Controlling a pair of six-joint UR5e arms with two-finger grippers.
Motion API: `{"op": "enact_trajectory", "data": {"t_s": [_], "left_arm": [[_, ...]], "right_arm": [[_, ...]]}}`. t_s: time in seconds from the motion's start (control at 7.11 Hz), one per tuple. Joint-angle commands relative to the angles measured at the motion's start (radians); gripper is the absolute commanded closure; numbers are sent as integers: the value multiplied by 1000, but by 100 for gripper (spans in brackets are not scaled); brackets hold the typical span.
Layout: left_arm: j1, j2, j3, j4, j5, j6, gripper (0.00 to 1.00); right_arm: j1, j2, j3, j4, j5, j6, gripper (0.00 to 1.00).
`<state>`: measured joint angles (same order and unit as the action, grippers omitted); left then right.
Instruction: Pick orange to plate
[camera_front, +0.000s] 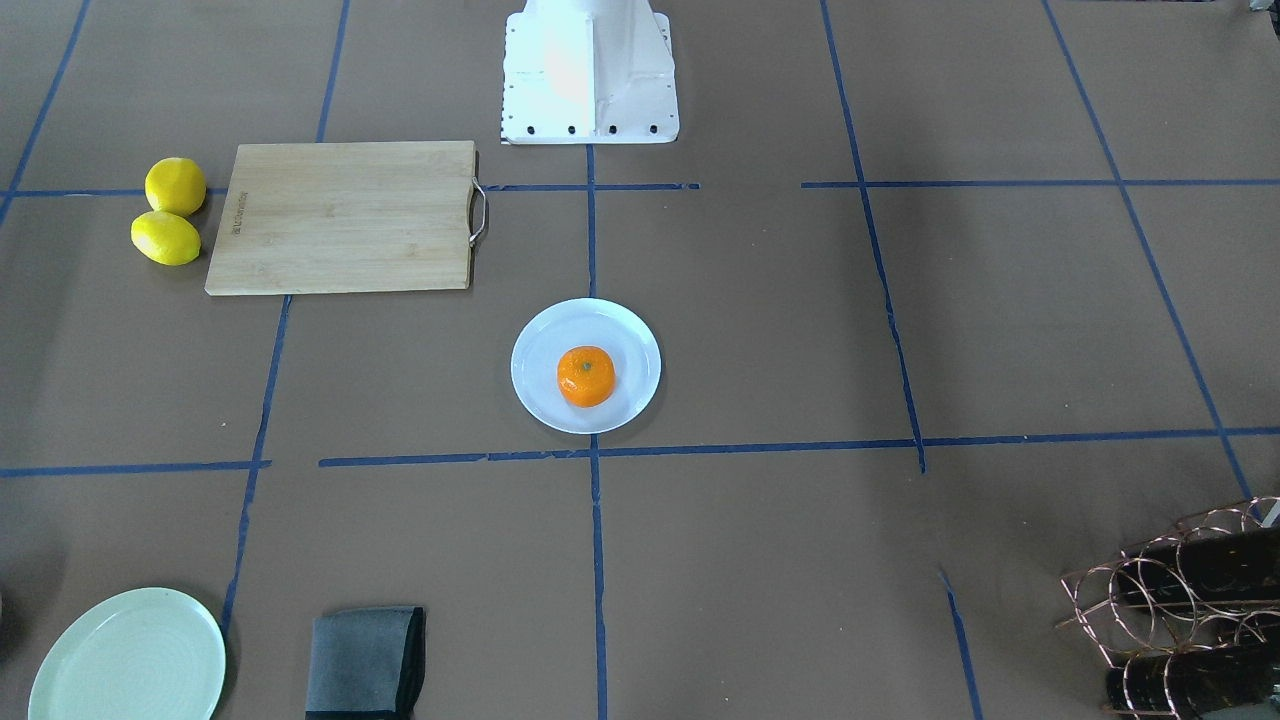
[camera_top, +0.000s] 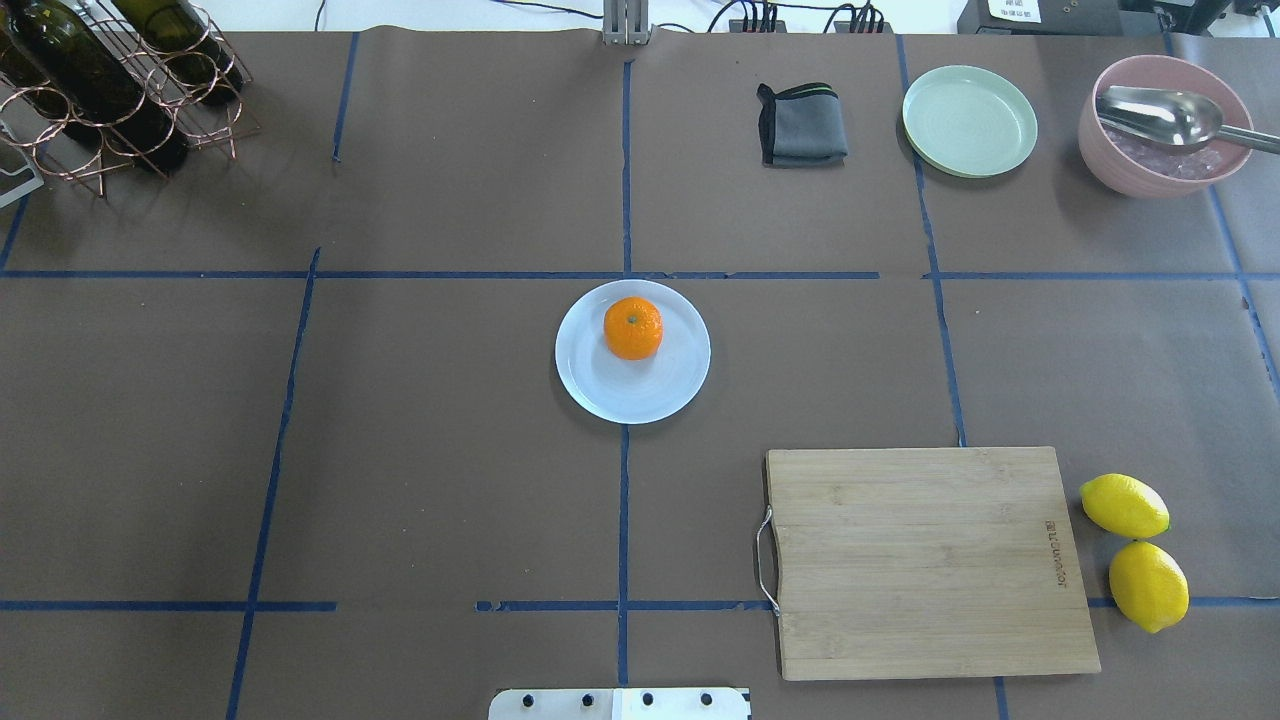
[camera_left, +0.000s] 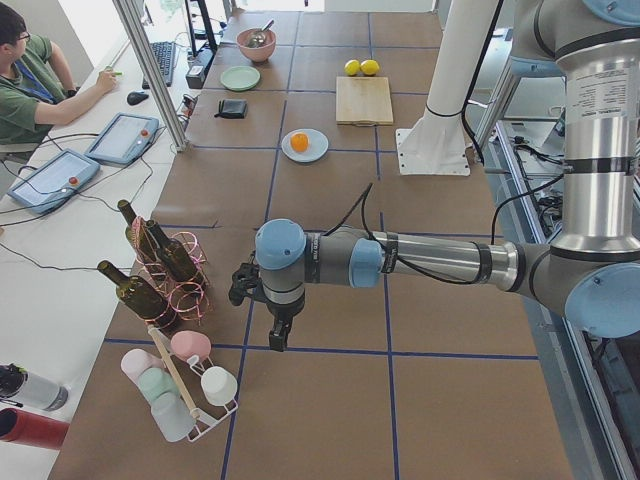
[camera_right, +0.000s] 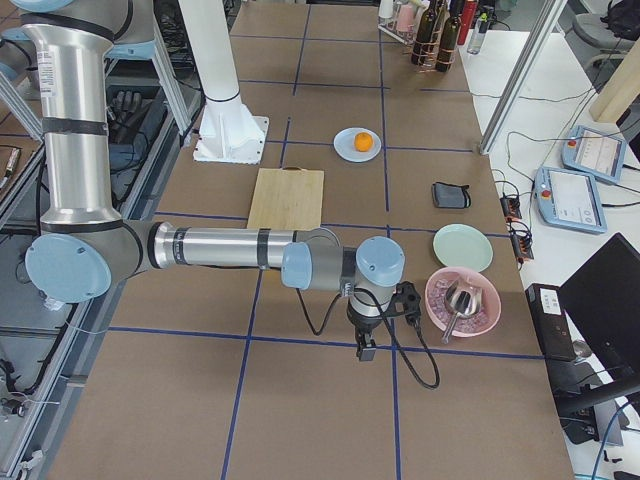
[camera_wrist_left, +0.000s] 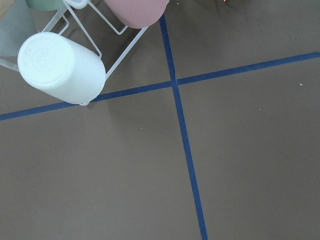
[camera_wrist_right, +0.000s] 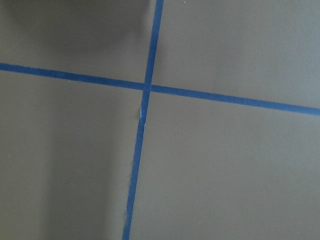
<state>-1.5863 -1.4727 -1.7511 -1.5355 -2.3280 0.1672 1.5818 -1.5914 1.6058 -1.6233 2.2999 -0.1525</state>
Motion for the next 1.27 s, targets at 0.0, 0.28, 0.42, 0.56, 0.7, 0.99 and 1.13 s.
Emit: {"op": "enact_trajectory", "data": {"t_s": [0.0, 0.28, 0.42, 0.56, 0.7, 0.99, 1.13], "left_arm": [[0, 5, -1, 0, -1, 0, 0], [-1, 5, -1, 0, -1, 0, 0], [-1, 5, -2, 0, -1, 0, 0], [-1, 5, -2, 0, -1, -2, 0], [-1, 5, -2, 0, -1, -5, 0], [-1, 5, -2, 0, -1, -8, 0], [-1, 5, -2, 0, -2, -9, 0]], "right_arm": [[3, -18, 17, 10, 15, 7, 0], [3, -21, 17, 10, 15, 5, 0], [3, -19, 17, 10, 15, 5, 0], [3, -22, 17, 20, 16, 5, 0], [3, -22, 17, 25, 16, 5, 0], [3, -22, 17, 26, 16, 5, 0], [3, -22, 17, 26, 16, 5, 0]]}}
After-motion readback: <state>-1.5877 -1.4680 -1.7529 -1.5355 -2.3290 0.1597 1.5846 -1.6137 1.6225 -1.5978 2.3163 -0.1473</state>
